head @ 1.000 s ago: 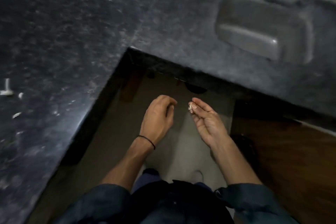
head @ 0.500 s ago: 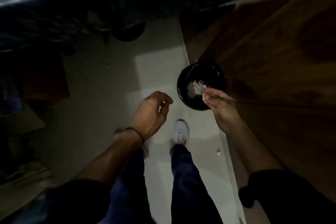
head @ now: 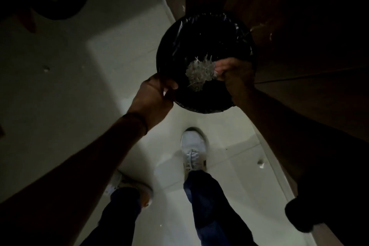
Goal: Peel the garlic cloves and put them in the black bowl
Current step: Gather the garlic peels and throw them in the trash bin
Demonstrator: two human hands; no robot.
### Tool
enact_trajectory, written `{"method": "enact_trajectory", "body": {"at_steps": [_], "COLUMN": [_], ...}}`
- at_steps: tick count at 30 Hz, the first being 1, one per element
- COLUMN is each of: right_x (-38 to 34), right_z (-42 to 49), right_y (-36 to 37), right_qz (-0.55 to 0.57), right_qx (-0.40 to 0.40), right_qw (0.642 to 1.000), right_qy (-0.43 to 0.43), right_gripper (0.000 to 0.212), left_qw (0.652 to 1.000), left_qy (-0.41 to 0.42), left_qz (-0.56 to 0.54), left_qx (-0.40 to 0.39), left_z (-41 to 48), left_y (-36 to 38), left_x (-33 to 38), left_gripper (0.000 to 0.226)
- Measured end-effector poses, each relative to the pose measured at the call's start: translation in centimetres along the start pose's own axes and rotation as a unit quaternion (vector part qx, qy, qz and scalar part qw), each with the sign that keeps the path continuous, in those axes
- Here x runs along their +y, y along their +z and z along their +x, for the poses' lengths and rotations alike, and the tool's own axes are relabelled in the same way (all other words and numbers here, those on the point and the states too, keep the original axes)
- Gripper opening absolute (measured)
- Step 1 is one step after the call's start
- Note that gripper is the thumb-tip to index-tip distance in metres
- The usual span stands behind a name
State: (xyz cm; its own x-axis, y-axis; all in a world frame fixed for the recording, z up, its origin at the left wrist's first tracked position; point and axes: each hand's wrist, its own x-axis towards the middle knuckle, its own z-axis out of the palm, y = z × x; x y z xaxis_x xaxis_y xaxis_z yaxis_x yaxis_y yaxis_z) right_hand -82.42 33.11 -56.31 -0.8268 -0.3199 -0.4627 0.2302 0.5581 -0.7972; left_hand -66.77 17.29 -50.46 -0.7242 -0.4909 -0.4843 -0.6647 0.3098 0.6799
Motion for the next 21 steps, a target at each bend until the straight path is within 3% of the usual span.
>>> {"method": "enact_trajectory", "body": {"at_steps": [5,11,14,17,21], "right_x": [0.9,-0.4,-0.9,-2.4,-6.0], "right_z": [1.4,1.0,0.5,-0.1,-2.5], "right_y": [1.9,2.4,2.2,1.3,0.5], "right_qz": [-0.17,-0.302,-0.312,-0.358,-0.363], "right_qx": [0.02,-0.037,-0.021,-0.049,-0.048], "right_qw": [0.982,0.944,0.941,0.928,0.925], "right_qy": [-0.078,-0.131,-0.128,-0.088,-0.101], "right_gripper": [0.022,0.026,0.033,0.02,0.022], "left_qw": [1.0,0.999,0.999,0.998,0.997], "left_qy": [0.0,0.01,0.024,0.05,0.071], "left_qz": [-0.018,-0.04,-0.038,-0.015,-0.029], "left_qx": [0.012,0.022,0.016,0.02,0.017], "left_z": [1.7,1.8,1.2,0.3,-2.4], "left_y": [1.2,0.8,0.0,-1.5,-4.8], "left_x": [-1.2,-0.9,-0.4,0.2,2.0], "left_gripper": [0.015,0.016,0.016,0.017,0.025]}}
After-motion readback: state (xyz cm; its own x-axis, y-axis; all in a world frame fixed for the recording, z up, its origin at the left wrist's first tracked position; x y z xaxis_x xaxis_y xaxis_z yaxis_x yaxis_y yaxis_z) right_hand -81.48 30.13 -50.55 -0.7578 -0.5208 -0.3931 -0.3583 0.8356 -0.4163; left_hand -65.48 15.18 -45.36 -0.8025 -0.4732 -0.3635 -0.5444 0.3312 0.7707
